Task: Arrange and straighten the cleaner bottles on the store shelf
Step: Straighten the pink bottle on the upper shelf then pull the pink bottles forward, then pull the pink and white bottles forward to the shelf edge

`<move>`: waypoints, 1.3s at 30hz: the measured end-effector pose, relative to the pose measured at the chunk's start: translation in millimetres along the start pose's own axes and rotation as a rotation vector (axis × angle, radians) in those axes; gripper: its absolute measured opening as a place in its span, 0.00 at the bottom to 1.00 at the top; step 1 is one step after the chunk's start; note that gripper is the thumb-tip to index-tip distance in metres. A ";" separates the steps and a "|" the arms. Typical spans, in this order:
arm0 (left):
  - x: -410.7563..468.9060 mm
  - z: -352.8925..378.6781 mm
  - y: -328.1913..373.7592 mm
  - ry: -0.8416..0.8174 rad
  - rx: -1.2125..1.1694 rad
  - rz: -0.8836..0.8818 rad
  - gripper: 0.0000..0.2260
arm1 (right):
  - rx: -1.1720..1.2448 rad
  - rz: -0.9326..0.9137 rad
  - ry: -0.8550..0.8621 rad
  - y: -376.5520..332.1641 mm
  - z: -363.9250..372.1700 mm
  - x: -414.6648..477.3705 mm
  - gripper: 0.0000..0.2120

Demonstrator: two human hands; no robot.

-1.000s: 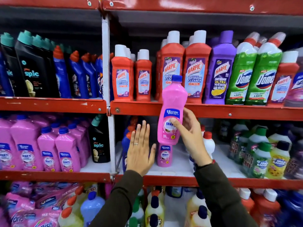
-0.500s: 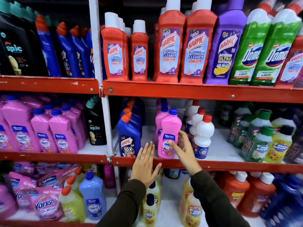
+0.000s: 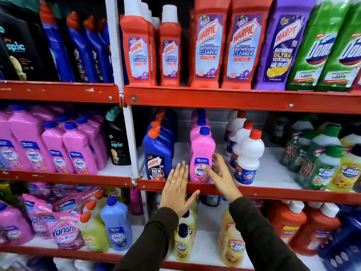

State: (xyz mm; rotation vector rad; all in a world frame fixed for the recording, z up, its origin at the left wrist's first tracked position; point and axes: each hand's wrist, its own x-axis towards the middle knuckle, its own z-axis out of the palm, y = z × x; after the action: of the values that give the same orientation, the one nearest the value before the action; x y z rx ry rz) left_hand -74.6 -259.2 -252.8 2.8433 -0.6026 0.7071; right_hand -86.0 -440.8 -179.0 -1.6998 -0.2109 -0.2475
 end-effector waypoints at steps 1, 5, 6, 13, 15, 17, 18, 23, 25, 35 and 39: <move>-0.3 0.4 0.2 -0.001 -0.003 -0.001 0.39 | 0.001 -0.001 -0.005 0.3 1.0 -0.9 0.23; -0.8 0.3 0.4 -0.009 -0.014 -0.006 0.40 | 0.008 0.002 -0.019 0.4 4.2 -3.6 0.24; -1.2 -0.4 0.6 -0.013 -0.011 -0.004 0.40 | 0.015 0.004 -0.022 0.7 4.8 -4.6 0.24; -13.2 -12.4 -2.5 0.125 -0.222 0.034 0.34 | 0.019 -0.068 0.164 0.9 23.1 -20.4 0.30; -20.3 -19.4 -4.7 0.260 -0.334 0.016 0.31 | -0.037 -0.174 0.429 -1.1 32.9 -28.2 0.28; -24.1 -29.0 -8.6 0.403 -0.482 -0.094 0.30 | -0.051 -0.319 0.606 -2.0 45.1 -34.4 0.21; -24.9 -34.2 -11.7 0.468 -0.568 -0.177 0.30 | -0.055 -0.371 0.607 -4.7 53.8 -36.5 0.18; -18.6 -55.3 -37.7 0.480 -1.022 -0.541 0.29 | 0.088 -0.145 0.220 -11.7 102.8 -32.6 0.16; -17.4 -58.3 -47.1 0.320 -1.136 -0.601 0.27 | 0.146 0.028 0.098 -8.6 119.2 -27.6 0.21; -11.2 -73.4 -66.7 0.096 -1.183 -0.568 0.25 | 0.165 0.144 -0.023 -4.1 134.7 -23.7 0.22; -10.4 -69.9 -63.8 0.114 -1.137 -0.572 0.26 | 0.131 0.138 -0.051 -8.7 131.5 -29.5 0.23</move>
State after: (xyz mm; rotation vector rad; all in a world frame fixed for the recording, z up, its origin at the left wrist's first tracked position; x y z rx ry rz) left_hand -85.5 -181.2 -199.5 1.7401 -0.0664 0.2583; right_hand -111.1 -309.3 -196.9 -1.5844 -0.1439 -0.0858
